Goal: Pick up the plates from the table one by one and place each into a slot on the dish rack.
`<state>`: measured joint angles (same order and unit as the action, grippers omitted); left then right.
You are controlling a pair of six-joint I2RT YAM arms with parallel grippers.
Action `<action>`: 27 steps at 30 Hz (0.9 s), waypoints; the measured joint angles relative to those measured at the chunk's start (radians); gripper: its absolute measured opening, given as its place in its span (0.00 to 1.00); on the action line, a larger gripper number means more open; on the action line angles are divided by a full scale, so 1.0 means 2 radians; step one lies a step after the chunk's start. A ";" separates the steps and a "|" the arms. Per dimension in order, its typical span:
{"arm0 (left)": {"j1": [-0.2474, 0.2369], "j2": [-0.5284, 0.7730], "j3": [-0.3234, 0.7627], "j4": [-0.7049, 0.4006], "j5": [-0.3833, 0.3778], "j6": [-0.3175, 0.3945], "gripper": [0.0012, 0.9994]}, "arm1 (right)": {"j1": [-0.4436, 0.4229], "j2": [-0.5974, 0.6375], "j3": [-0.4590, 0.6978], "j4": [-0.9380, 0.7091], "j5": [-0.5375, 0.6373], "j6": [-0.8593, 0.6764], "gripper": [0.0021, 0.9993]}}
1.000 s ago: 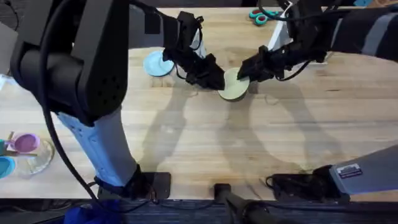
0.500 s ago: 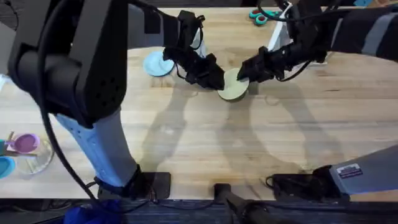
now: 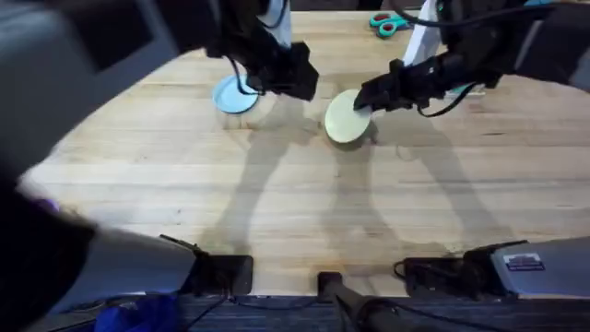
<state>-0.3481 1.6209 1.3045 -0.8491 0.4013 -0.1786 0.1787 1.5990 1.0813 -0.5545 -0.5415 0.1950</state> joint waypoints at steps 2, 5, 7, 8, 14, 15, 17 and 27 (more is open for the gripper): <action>0.000 -0.031 0.001 -0.012 -0.013 0.003 0.04 | 0.000 -0.018 0.000 0.000 0.002 -0.007 0.03; 0.000 -0.075 0.001 -0.034 -0.035 0.006 0.04 | 0.000 -0.044 0.000 0.000 0.002 -0.017 0.03; 0.000 -0.101 0.001 -0.049 -0.048 0.011 0.04 | 0.000 -0.064 0.000 -0.001 0.007 -0.024 0.03; 0.000 -0.114 0.001 -0.056 -0.055 0.014 0.04 | 0.000 -0.073 0.000 -0.001 0.009 -0.027 0.03; 0.000 -0.183 0.001 -0.105 -0.088 0.028 0.04 | 0.000 -0.137 0.000 -0.003 0.031 -0.059 0.03; 0.000 -0.192 0.001 -0.112 -0.095 0.030 0.04 | 0.000 -0.149 0.000 -0.004 0.036 -0.065 0.03; 0.000 -0.211 0.001 -0.126 -0.107 0.031 0.04 | 0.000 -0.173 0.000 -0.004 0.047 -0.079 0.03; 0.000 -0.275 0.001 -0.149 -0.167 0.034 0.04 | 0.000 -0.266 0.015 -0.073 0.146 -0.148 0.03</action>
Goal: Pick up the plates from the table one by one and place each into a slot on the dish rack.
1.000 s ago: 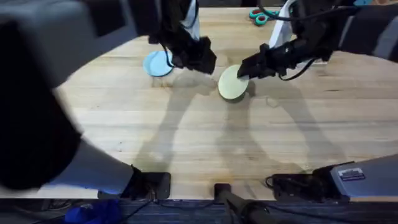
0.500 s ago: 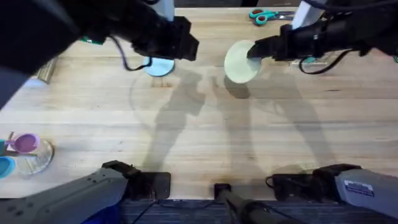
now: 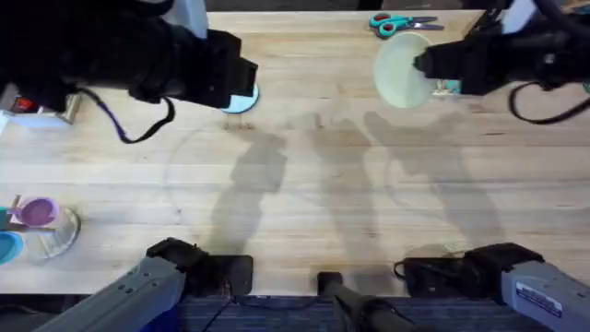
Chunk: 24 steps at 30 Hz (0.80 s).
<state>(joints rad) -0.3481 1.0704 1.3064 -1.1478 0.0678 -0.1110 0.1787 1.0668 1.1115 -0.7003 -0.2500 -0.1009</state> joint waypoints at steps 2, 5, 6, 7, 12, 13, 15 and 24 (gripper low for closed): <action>0.000 -0.008 0.000 0.000 -0.011 0.000 0.04 | 0.000 -0.007 0.017 -0.028 0.028 -0.015 0.03; 0.000 -0.016 0.000 0.000 -0.021 0.001 0.04 | 0.000 -0.013 0.044 -0.061 0.066 -0.031 0.03; 0.000 -0.017 0.000 0.000 -0.024 0.001 0.04 | 0.000 -0.015 0.054 -0.073 0.079 -0.035 0.03; 0.000 -0.018 0.000 -0.001 -0.026 0.002 0.04 | 0.000 -0.015 0.061 -0.081 0.089 -0.038 0.03; 0.000 -0.018 0.000 0.000 -0.032 0.002 0.04 | 0.000 -0.017 0.081 -0.100 0.130 -0.046 0.03; 0.000 -0.018 0.000 0.000 -0.032 0.002 0.05 | 0.000 -0.017 0.081 -0.101 0.133 -0.046 0.03; 0.000 -0.018 0.000 0.000 -0.032 0.004 0.22 | 0.000 -0.017 0.081 -0.103 0.140 -0.047 0.03; 0.000 -0.018 0.000 -0.007 -0.032 0.003 0.99 | 0.000 -0.017 0.081 -0.104 0.146 -0.048 0.03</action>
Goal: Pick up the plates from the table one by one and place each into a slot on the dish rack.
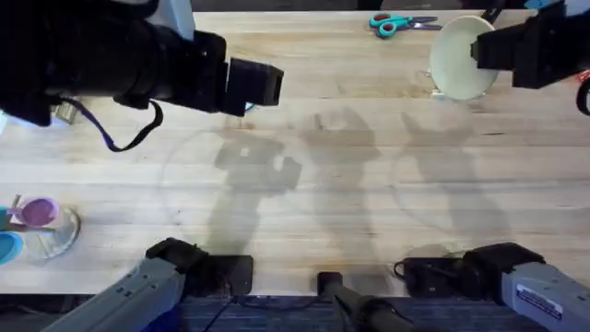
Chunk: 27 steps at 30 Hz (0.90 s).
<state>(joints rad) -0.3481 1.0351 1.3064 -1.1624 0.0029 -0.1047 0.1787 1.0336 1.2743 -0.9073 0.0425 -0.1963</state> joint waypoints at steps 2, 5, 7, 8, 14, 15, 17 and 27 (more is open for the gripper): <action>0.000 0.000 0.000 -0.004 0.000 0.000 0.99 | 0.000 0.000 0.000 0.000 0.001 0.000 0.03; 0.000 0.000 0.000 -0.004 0.000 0.000 0.99 | 0.000 0.000 0.000 0.001 0.002 -0.002 0.03; 0.000 0.000 0.000 -0.004 0.000 0.000 0.99 | 0.000 0.000 0.000 0.001 0.002 -0.003 0.03; 0.000 0.000 0.000 -0.004 0.000 0.000 0.99 | 0.000 0.000 0.000 0.001 0.002 -0.003 0.03; 0.000 0.000 0.000 -0.004 0.000 0.000 0.99 | 0.000 0.000 0.000 0.001 0.003 -0.004 0.03; 0.000 0.000 0.000 -0.004 0.000 0.000 0.99 | 0.000 0.000 0.000 0.001 0.003 -0.004 0.03; 0.000 0.000 0.000 -0.004 0.000 0.000 0.99 | 0.000 0.000 0.000 0.001 0.003 -0.004 0.03; 0.000 0.000 0.000 -0.004 0.000 0.000 0.99 | 0.000 0.000 0.000 0.001 0.006 0.001 0.03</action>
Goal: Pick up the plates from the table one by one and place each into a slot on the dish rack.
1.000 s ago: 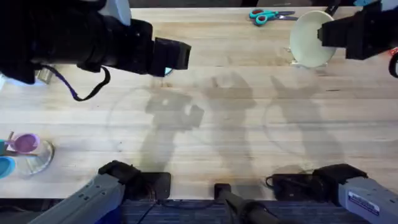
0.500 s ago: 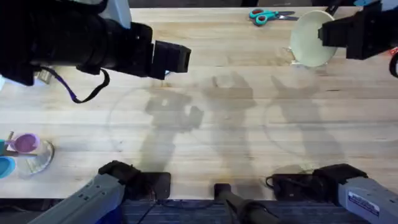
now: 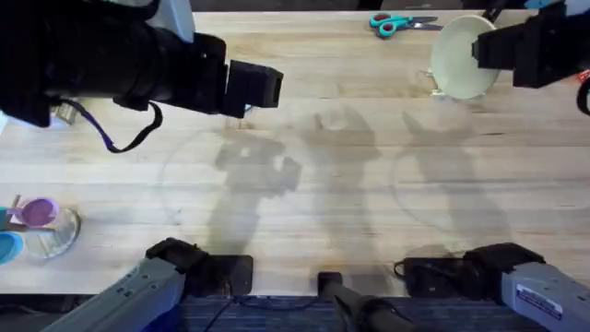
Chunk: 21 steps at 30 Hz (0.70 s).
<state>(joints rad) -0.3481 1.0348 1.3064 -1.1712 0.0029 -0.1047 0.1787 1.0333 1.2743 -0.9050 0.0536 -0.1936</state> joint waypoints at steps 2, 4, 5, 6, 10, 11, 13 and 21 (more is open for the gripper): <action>0.000 0.000 0.000 0.000 0.000 0.000 0.99 | 0.000 0.000 0.000 0.002 0.009 0.013 0.03; 0.000 0.000 0.000 0.000 0.000 0.000 0.99 | 0.000 0.000 0.000 0.003 0.027 0.033 0.03; 0.000 0.000 0.000 0.000 0.000 0.000 0.99 | 0.000 0.000 0.000 0.003 0.037 0.042 0.03; 0.000 0.000 0.000 0.000 0.000 0.000 0.99 | 0.000 0.000 0.000 0.003 0.048 0.049 0.03; 0.000 0.000 0.000 0.000 0.000 0.000 0.99 | 0.000 0.000 0.000 0.006 0.083 0.064 0.03; 0.000 0.000 0.000 0.000 0.000 0.000 0.99 | 0.000 0.001 0.000 0.008 0.089 0.067 0.03; 0.000 0.000 0.000 0.000 0.000 0.000 0.99 | 0.000 0.001 0.000 0.014 0.096 0.070 0.03; 0.000 0.000 0.000 0.000 0.000 0.000 0.99 | 0.000 0.022 0.000 0.036 0.111 0.073 0.03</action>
<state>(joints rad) -0.3481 1.0348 1.3064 -1.1713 0.0029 -0.1047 0.1787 1.0779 1.2747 -0.8330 0.2752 -0.0475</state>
